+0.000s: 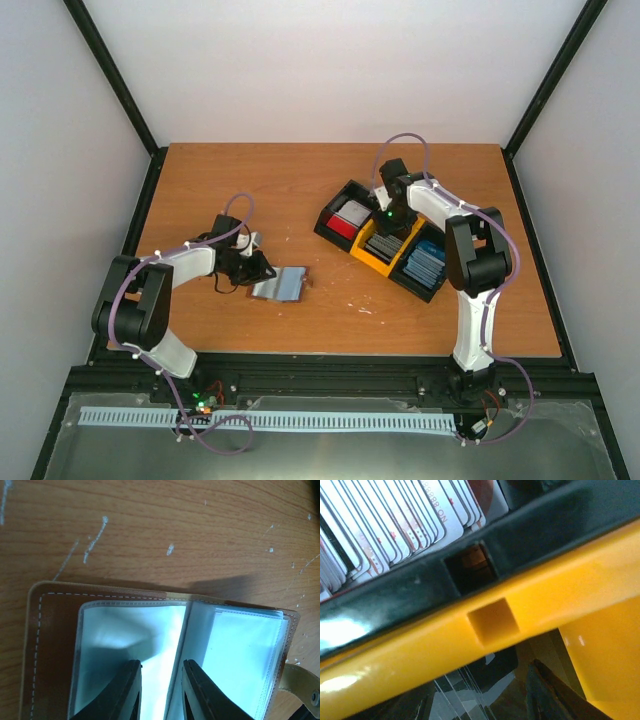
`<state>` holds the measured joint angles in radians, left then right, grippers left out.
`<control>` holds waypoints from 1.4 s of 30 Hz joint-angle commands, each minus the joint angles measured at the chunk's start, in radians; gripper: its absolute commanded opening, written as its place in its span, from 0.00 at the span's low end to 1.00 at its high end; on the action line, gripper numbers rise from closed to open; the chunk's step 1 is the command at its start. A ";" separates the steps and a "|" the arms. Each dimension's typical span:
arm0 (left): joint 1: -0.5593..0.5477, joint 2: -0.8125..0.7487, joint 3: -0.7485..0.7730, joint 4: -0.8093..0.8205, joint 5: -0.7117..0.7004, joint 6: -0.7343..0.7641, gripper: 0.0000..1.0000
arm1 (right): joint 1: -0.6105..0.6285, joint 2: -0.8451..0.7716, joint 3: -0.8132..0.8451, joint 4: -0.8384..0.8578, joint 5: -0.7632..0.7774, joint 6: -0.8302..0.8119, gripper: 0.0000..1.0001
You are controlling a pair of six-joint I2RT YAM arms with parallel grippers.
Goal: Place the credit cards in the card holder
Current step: Pick up the credit card from the storage box.
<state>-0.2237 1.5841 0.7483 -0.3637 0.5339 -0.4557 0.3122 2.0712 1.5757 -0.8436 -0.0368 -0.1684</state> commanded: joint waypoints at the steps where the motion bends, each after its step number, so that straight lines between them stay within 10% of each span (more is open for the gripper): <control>1: -0.001 0.011 0.004 0.002 -0.011 0.029 0.24 | -0.015 0.018 0.010 -0.003 0.043 0.012 0.50; 42: -0.002 0.021 -0.006 0.015 -0.014 0.014 0.24 | -0.060 -0.028 0.036 -0.008 0.120 0.047 0.39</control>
<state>-0.2237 1.5887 0.7460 -0.3592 0.5278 -0.4530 0.2691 2.0651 1.5852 -0.8459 0.0563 -0.1329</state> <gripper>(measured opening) 0.241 0.399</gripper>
